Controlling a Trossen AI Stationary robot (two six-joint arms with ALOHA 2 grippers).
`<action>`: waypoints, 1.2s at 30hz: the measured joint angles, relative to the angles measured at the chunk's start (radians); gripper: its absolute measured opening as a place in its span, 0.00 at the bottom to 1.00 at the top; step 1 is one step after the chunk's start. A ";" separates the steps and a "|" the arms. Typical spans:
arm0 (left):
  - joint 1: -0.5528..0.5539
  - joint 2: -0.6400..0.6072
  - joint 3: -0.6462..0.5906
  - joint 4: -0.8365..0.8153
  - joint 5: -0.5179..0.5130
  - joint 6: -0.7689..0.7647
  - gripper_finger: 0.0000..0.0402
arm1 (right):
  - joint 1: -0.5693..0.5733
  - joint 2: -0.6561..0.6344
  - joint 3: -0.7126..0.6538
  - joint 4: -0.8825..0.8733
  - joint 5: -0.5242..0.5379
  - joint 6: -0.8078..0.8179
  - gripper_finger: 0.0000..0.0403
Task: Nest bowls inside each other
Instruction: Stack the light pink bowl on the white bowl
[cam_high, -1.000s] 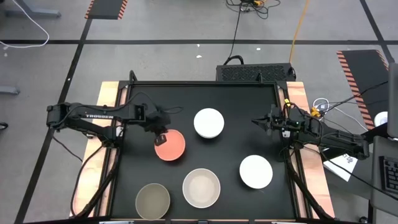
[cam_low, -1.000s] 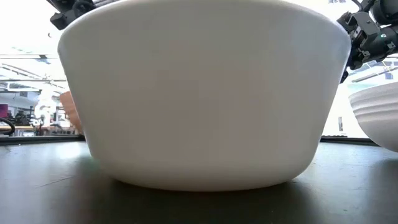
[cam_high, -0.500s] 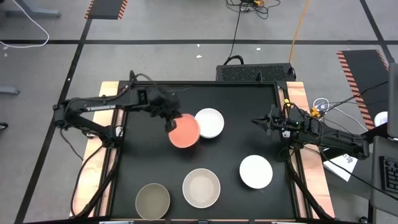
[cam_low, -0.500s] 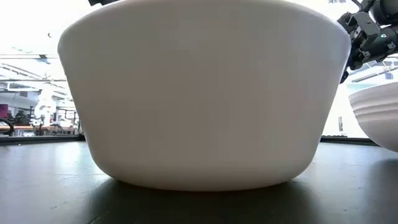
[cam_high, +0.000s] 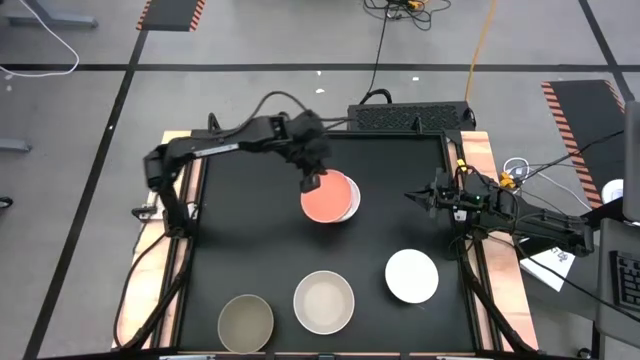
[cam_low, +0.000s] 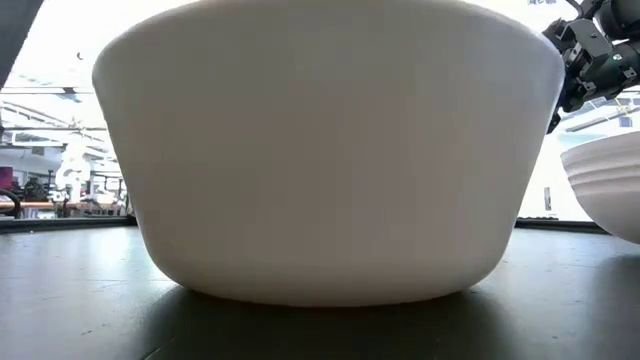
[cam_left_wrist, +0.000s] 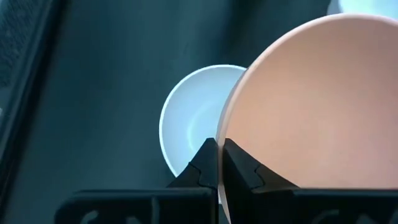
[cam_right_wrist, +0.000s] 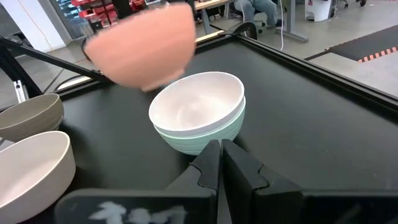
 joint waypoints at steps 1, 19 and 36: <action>0.004 0.029 0.024 -0.012 0.002 0.007 0.01 | 0.000 0.000 0.000 0.000 0.000 0.000 0.02; 0.055 0.364 0.487 -0.323 0.006 0.133 0.01 | 0.000 0.000 0.000 -0.001 0.006 0.008 0.02; 0.024 0.396 0.492 -0.377 -0.022 0.130 0.01 | 0.000 0.000 0.000 -0.001 0.007 0.008 0.02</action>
